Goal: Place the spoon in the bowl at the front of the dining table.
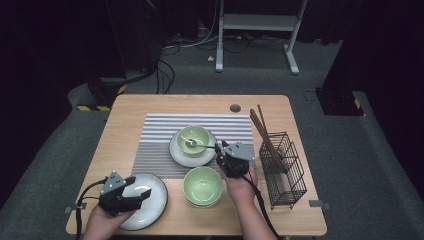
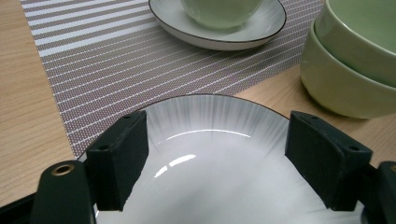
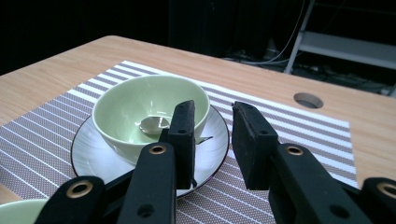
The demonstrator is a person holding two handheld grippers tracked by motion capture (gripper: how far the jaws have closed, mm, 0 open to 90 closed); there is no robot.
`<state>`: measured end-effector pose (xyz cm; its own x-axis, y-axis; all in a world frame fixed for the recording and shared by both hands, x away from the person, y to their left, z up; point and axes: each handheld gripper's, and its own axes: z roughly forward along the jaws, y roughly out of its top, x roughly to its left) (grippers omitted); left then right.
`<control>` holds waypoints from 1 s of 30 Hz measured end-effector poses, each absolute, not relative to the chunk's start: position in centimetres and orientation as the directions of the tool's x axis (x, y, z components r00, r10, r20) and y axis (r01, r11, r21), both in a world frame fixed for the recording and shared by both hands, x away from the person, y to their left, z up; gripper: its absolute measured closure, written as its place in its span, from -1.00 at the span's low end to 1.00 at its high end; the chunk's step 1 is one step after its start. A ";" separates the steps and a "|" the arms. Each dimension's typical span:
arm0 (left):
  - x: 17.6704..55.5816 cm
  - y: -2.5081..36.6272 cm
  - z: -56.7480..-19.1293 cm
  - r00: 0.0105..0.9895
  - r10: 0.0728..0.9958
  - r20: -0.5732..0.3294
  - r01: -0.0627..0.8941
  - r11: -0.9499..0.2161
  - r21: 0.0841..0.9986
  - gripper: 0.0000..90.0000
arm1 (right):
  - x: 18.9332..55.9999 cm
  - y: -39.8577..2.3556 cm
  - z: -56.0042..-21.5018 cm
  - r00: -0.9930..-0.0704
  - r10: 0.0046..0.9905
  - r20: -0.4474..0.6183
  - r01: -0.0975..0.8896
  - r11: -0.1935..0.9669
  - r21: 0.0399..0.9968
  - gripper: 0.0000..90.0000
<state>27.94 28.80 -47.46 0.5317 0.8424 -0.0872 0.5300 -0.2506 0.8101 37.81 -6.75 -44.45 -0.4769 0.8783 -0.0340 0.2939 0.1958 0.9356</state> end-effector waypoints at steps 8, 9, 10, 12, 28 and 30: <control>28.1 28.7 -47.6 0.535 0.841 -0.084 0.536 -0.261 0.803 -0.52 | 35.7 -7.2 -43.8 -0.481 0.875 -0.056 0.240 0.193 0.952 0.60; 28.1 28.7 -47.6 0.533 0.841 -0.086 0.538 -0.259 0.803 -0.53 | 35.4 -7.2 -43.7 -0.484 0.873 -0.058 0.235 0.194 0.952 0.63; 28.1 28.7 -47.6 0.534 0.841 -0.086 0.537 -0.258 0.803 -0.53 | 35.2 -7.2 -43.6 -0.488 0.871 -0.056 0.235 0.193 0.953 0.67; 28.1 28.7 -47.5 0.535 0.841 -0.082 0.535 -0.262 0.803 -0.53 | 34.8 -7.1 -43.5 -0.496 0.866 -0.060 0.237 0.201 0.950 0.75; 28.1 28.9 -47.5 0.534 0.840 -0.097 0.540 -0.250 0.804 -0.52 | 37.0 -5.8 -45.2 -0.511 0.855 -0.084 0.301 0.270 0.915 0.84; 28.1 28.9 -47.5 0.535 0.839 -0.098 0.540 -0.250 0.804 -0.52 | 37.3 -5.7 -45.4 -0.502 0.860 -0.085 0.307 0.269 0.913 0.83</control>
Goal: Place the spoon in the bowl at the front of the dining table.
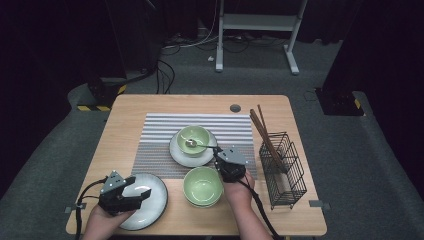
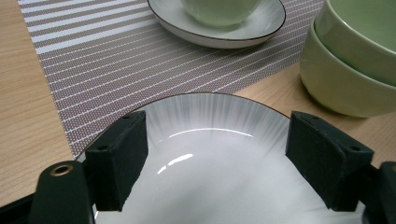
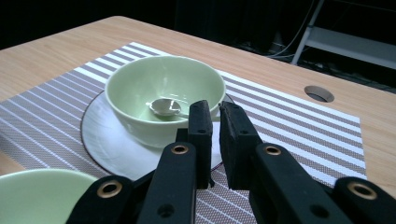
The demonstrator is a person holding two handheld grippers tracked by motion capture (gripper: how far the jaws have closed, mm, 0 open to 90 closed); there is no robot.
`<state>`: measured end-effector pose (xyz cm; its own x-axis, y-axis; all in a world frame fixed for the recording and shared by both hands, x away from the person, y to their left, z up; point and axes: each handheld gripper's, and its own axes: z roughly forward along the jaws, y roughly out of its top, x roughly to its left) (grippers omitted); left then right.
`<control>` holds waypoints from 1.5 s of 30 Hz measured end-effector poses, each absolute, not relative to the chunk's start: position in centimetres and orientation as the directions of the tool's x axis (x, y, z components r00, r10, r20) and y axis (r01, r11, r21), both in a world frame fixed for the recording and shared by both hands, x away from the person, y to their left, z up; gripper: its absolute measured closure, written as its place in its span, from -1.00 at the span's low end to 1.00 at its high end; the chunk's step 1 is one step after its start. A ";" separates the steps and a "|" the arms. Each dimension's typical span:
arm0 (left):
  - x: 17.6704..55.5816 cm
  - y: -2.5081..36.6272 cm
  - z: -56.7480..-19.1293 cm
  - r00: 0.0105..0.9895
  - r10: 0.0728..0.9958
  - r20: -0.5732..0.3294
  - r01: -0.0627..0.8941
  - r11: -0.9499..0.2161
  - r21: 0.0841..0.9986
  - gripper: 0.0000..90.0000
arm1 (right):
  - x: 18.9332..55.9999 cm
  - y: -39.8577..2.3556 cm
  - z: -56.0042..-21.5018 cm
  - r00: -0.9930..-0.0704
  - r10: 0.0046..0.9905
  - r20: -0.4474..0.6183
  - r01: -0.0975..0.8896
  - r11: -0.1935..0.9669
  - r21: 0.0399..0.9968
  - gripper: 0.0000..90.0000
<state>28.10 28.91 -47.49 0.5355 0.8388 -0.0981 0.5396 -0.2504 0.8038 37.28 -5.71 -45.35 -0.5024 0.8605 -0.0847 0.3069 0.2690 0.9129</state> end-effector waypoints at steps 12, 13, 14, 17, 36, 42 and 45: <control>28.2 29.0 -47.6 0.543 0.834 -0.103 0.543 -0.255 0.800 -0.52 | 39.2 -5.3 -45.6 -0.475 0.874 -0.098 0.316 0.273 0.909 0.75; 28.2 29.0 -47.6 0.544 0.833 -0.103 0.544 -0.257 0.799 -0.52 | 39.4 -5.3 -45.6 -0.471 0.876 -0.098 0.316 0.272 0.909 0.75; 28.2 29.0 -47.6 0.545 0.832 -0.103 0.544 -0.257 0.798 -0.52 | 39.5 -5.3 -45.6 -0.470 0.877 -0.101 0.315 0.273 0.909 0.74; 28.2 29.0 -47.6 0.545 0.832 -0.103 0.544 -0.258 0.799 -0.52 | 40.1 -5.3 -45.6 -0.461 0.881 -0.105 0.317 0.274 0.908 0.74; 28.2 29.0 -47.7 0.545 0.833 -0.098 0.547 -0.264 0.795 -0.52 | 43.3 -5.6 -46.0 -0.397 0.913 -0.094 0.359 0.249 0.899 0.70; 28.2 29.1 -47.6 0.543 0.834 -0.097 0.546 -0.263 0.796 -0.52 | 44.0 -5.5 -46.0 -0.387 0.917 -0.095 0.367 0.248 0.897 0.72; 28.2 29.2 -47.7 0.541 0.835 -0.099 0.548 -0.261 0.795 -0.51 | 44.3 -5.5 -46.1 -0.383 0.919 -0.093 0.374 0.246 0.894 0.71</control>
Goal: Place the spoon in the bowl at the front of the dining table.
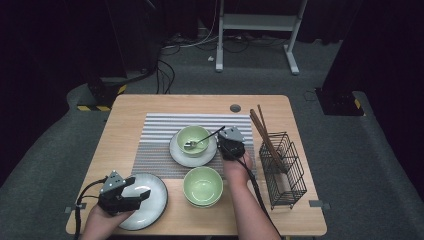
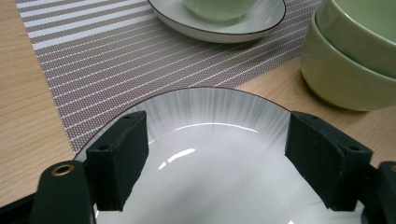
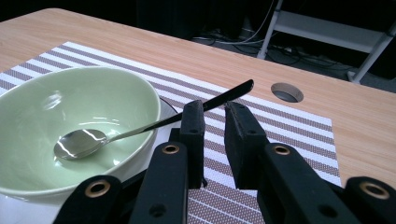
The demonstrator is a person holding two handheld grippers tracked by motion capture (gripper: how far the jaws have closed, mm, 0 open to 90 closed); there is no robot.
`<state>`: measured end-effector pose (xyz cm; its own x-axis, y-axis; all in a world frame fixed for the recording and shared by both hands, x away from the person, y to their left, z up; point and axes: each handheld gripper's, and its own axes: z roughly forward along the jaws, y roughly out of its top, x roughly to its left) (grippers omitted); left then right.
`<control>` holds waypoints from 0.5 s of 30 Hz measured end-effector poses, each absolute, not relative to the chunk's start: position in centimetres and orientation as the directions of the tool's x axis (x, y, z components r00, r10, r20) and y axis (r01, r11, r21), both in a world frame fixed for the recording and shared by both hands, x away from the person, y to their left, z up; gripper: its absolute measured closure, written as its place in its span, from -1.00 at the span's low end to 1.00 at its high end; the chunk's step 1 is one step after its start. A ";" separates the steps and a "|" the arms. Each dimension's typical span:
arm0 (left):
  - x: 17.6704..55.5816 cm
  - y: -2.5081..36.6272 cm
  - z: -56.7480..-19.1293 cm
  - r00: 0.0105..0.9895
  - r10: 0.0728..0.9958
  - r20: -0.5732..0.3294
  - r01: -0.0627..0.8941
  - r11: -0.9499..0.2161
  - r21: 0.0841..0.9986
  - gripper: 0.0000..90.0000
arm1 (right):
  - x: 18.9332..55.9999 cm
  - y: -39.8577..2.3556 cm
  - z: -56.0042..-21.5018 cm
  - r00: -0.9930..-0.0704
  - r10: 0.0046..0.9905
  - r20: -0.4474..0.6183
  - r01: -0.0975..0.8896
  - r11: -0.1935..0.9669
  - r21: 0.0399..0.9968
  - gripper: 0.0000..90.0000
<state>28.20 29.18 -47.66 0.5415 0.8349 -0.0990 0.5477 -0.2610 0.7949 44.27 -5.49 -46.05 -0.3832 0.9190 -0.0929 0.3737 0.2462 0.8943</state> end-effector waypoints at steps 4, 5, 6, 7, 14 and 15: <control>28.2 29.2 -47.7 0.544 0.833 -0.102 0.553 -0.264 0.790 -0.47 | 43.9 -5.5 -45.9 -0.392 0.916 -0.083 0.373 0.241 0.896 0.67; 28.2 29.2 -47.7 0.545 0.832 -0.103 0.553 -0.264 0.791 -0.47 | 43.6 -5.5 -45.8 -0.394 0.916 -0.078 0.369 0.235 0.899 0.64; 28.2 29.2 -47.7 0.544 0.833 -0.102 0.552 -0.263 0.791 -0.47 | 43.4 -5.5 -45.6 -0.400 0.913 -0.077 0.362 0.234 0.902 0.61; 28.2 29.2 -47.7 0.544 0.833 -0.102 0.551 -0.264 0.791 -0.47 | 43.1 -5.5 -45.5 -0.401 0.913 -0.070 0.362 0.228 0.904 0.60; 28.1 28.9 -47.6 0.551 0.829 -0.097 0.547 -0.271 0.792 -0.47 | 41.3 -5.7 -44.9 -0.402 0.913 -0.066 0.344 0.217 0.913 0.45; 28.1 28.9 -47.6 0.551 0.829 -0.097 0.546 -0.270 0.793 -0.47 | 41.0 -5.8 -44.8 -0.401 0.914 -0.062 0.344 0.213 0.915 0.43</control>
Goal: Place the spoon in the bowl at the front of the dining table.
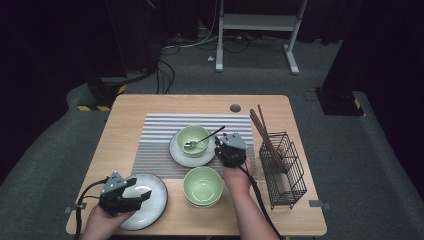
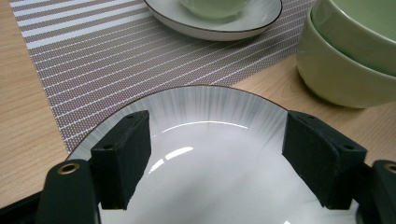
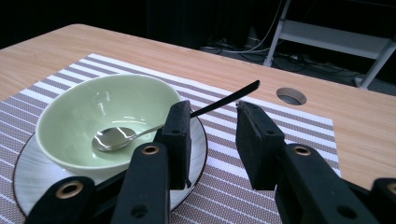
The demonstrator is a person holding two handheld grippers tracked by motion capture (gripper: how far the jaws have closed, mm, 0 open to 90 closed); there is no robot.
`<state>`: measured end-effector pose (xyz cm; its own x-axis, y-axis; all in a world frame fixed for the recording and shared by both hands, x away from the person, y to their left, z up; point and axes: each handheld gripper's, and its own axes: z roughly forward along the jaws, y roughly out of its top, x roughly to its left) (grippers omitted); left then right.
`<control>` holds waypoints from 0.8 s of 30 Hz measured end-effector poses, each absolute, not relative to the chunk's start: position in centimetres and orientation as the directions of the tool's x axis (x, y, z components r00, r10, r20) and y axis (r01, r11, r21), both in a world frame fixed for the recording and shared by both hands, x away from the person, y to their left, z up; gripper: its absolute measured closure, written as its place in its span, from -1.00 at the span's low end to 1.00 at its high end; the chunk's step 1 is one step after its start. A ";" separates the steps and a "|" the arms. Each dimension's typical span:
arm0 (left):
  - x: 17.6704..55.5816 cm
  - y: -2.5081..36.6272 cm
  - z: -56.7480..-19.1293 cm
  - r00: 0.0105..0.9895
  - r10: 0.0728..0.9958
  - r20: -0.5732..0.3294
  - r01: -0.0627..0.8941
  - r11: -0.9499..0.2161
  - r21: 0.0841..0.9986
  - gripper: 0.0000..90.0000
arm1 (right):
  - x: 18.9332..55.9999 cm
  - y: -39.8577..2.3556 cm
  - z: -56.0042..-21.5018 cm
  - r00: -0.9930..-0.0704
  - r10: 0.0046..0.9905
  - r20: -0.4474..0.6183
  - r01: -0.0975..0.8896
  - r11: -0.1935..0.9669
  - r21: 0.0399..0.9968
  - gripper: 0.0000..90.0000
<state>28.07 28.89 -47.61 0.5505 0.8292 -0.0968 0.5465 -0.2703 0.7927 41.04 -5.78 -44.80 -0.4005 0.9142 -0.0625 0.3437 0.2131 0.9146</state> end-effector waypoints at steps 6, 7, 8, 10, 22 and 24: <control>28.1 28.8 -47.7 0.552 0.828 -0.094 0.548 -0.275 0.790 -0.47 | 40.0 -6.4 -44.3 -0.394 0.918 -0.046 0.340 0.192 0.921 0.33; 28.1 28.8 -47.7 0.552 0.828 -0.096 0.549 -0.274 0.790 -0.47 | 39.8 -6.5 -44.1 -0.395 0.917 -0.045 0.338 0.191 0.922 0.31; 28.1 28.8 -47.7 0.552 0.829 -0.096 0.549 -0.274 0.790 -0.47 | 39.6 -6.6 -44.0 -0.398 0.916 -0.047 0.332 0.192 0.923 0.31; 28.1 28.7 -47.7 0.552 0.828 -0.097 0.550 -0.274 0.789 -0.47 | 39.2 -6.7 -43.7 -0.402 0.915 -0.045 0.326 0.189 0.926 0.29; 28.1 28.7 -47.7 0.552 0.829 -0.095 0.551 -0.277 0.787 -0.47 | 37.5 -7.9 -41.6 -0.398 0.917 -0.033 0.290 0.159 0.944 0.05; 28.1 28.7 -47.7 0.552 0.828 -0.094 0.551 -0.278 0.787 -0.47 | 37.2 -8.1 -41.2 -0.397 0.917 -0.037 0.281 0.160 0.946 0.03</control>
<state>28.07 28.66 -47.74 0.5524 0.8282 -0.0942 0.5513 -0.2782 0.7866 37.23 -8.08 -41.23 -0.3968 0.9171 -0.0372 0.2814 0.1601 0.9461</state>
